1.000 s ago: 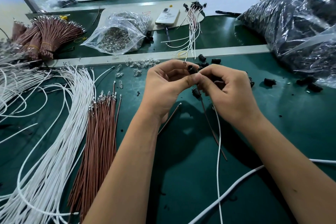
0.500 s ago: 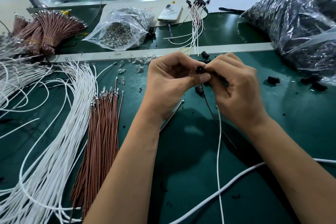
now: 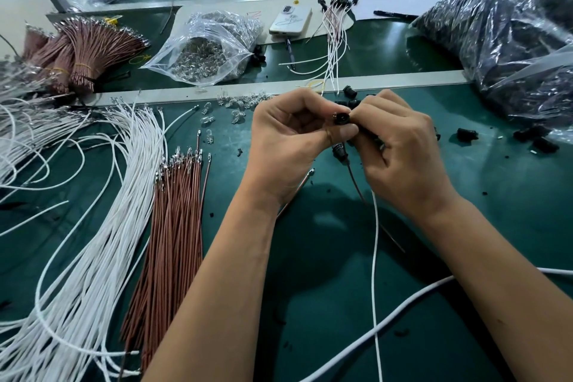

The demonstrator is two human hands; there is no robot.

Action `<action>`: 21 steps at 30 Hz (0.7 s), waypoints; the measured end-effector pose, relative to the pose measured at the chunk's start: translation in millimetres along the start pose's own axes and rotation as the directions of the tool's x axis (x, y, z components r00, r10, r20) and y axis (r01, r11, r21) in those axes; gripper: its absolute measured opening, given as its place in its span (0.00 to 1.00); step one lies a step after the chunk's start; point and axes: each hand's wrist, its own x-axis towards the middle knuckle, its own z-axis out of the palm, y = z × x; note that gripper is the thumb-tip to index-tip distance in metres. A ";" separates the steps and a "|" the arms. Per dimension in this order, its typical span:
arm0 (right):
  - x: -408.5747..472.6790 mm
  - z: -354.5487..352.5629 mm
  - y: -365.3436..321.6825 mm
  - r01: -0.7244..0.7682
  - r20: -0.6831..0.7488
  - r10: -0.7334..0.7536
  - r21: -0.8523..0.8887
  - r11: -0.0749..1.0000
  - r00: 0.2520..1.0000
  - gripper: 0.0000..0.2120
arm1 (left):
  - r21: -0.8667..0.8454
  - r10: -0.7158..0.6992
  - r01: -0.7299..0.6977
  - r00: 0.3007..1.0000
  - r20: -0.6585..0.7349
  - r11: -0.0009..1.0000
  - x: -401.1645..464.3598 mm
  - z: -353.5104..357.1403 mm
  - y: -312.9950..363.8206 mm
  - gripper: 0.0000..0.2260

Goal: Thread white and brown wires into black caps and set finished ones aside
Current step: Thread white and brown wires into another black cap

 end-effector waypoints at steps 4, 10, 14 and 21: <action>-1.5 0.8 4.1 -0.033 0.017 0.033 0.042 0.999 0.999 0.10 | 0.037 -0.037 0.038 0.999 -0.032 0.999 1.6 -0.1 -1.4 0.13; -2.6 3.6 0.5 -0.159 -0.068 0.159 0.003 0.987 0.985 0.06 | 0.110 -0.117 0.149 0.960 -0.255 0.983 6.5 -2.8 -5.5 0.14; -2.7 8.2 -6.6 -0.118 -0.003 0.118 0.015 0.993 0.993 0.08 | 0.093 -0.150 0.186 0.941 -0.305 0.978 6.4 -1.7 -7.2 0.13; -3.8 6.9 -2.7 -0.191 -0.041 0.193 0.053 0.980 0.980 0.05 | 0.085 -0.196 0.219 0.955 -0.222 0.972 5.3 3.0 -7.4 0.11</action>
